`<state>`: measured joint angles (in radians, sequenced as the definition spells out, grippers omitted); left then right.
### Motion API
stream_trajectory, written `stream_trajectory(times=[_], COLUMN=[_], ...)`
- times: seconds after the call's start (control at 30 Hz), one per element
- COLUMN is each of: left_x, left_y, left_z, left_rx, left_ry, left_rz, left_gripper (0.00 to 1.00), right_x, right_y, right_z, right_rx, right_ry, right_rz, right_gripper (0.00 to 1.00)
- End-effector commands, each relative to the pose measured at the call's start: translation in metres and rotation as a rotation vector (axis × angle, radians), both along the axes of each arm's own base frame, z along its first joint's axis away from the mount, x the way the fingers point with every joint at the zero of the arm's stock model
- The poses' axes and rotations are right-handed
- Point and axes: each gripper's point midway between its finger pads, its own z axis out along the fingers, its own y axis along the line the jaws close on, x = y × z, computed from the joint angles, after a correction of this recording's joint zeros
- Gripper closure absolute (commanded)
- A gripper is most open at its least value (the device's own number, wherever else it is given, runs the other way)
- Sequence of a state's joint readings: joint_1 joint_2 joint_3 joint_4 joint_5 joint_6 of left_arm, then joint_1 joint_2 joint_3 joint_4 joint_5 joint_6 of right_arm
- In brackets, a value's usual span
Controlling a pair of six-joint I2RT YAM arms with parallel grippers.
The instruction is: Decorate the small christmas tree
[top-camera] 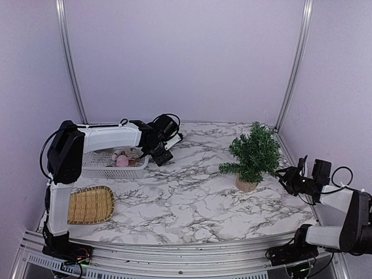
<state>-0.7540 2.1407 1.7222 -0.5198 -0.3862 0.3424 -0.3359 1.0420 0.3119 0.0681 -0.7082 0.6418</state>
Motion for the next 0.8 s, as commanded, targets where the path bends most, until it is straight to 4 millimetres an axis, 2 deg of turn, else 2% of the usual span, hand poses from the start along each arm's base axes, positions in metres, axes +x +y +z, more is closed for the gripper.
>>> stream_trajectory(times=[0.0, 0.13, 0.3, 0.4, 0.57, 0.77], left_x=[-0.003, -0.005, -0.005, -0.005, -0.003, -0.002], left_y=[0.018, 0.018, 0.017, 0.017, 0.02, 0.021], left_z=[0.013, 0.01, 0.011, 0.012, 0.013, 0.01], left_rx=[-0.022, -0.03, -0.036, -0.034, -0.039, -0.047], left_ry=[-0.006, 0.006, 0.007, 0.004, 0.003, 0.012], left_rz=[0.057, 0.059, 0.059, 0.058, 0.065, 0.07], left_gripper=[0.32, 0.32, 0.32, 0.32, 0.32, 0.32], right_x=[0.011, 0.009, 0.001, -0.004, -0.016, -0.018], right_y=[0.002, 0.002, -0.029, -0.043, -0.033, -0.014], right_z=[0.007, 0.017, 0.032, 0.027, 0.001, 0.0], right_rx=[-0.026, -0.036, -0.041, -0.031, 0.051, 0.061], right_ry=[-0.069, -0.104, -0.138, -0.127, -0.084, -0.109], right_rz=[0.026, 0.024, -0.079, -0.126, -0.121, -0.049], right_gripper=[0.49, 0.44, 0.4, 0.4, 0.43, 0.48])
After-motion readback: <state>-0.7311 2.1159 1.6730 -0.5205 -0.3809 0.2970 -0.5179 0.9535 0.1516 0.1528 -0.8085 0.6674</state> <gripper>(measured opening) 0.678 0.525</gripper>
